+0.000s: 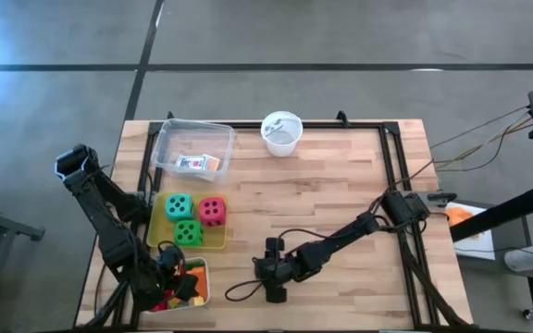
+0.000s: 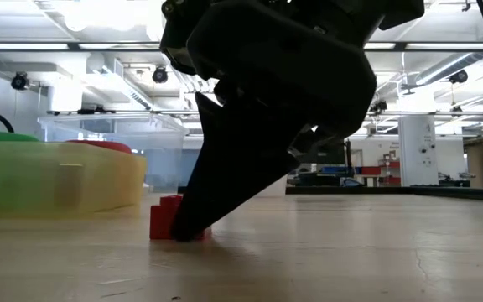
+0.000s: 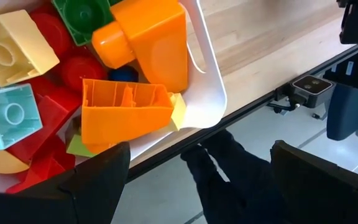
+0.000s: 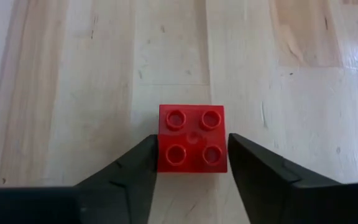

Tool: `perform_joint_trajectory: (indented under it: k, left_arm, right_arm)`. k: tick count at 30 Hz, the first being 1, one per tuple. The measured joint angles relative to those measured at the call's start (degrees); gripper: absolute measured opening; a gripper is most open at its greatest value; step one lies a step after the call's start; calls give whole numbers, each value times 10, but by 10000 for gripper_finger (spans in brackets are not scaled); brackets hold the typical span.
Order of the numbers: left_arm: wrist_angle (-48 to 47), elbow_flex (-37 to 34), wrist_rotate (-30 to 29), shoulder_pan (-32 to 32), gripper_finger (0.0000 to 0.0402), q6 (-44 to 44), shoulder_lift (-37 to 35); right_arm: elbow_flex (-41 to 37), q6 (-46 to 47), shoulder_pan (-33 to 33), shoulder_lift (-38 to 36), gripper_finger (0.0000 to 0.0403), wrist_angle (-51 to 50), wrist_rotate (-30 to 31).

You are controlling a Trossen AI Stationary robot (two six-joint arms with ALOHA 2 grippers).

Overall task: Pick & Place Toys
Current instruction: Put the red game piece into the white bin

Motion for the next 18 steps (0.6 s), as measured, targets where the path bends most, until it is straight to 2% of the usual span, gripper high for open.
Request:
perform_joint_trajectory:
  k: [6,13,18]
  left_arm:
    - [1,0,-5,1,372,-15,0]
    - [5,0,-56,1,372,-41,0]
    - [50,0,-141,5,372,-43,0]
  right_arm:
    - [0,14,0,0,133,-1,1]
    - [1,14,1,-10,131,-16,3]
    - [3,10,1,-45,131,-30,3]
